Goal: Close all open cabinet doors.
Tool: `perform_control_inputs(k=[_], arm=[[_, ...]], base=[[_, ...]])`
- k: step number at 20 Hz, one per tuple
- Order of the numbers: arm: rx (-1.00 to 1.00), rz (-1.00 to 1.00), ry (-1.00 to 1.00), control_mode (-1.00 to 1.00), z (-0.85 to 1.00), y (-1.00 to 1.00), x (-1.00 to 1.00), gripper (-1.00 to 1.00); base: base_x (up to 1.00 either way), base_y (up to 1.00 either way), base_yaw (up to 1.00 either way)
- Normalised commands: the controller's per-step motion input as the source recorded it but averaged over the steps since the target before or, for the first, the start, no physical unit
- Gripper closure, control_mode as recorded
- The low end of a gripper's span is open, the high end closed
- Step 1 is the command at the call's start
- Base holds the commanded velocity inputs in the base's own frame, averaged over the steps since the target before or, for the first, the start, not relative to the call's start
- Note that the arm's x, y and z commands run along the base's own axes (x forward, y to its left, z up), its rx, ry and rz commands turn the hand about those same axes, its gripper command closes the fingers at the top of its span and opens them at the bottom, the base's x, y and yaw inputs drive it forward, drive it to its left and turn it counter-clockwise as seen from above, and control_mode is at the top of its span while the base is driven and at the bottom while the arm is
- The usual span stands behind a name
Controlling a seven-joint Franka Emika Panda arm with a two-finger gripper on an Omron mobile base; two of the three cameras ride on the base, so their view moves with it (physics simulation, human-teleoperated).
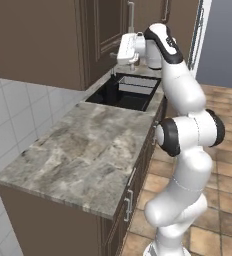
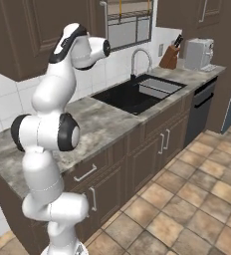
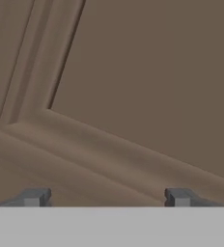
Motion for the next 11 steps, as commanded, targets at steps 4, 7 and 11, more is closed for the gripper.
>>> perform_control_inputs(k=[4,7,11], arm=[[-0.05,0.07,0.0,-1.0,-0.2,0.9,-0.05,-1.0],[-0.06,0.05,0.0,-1.0,-0.18,0.84,-0.12,-1.0],[-0.07,0.04,0.0,-1.0,-0.18,0.78,-0.19,-1.0]], base=[[0.0,0.0,0.0],[0.0,0.0,0.0],[0.0,0.0,0.0]])
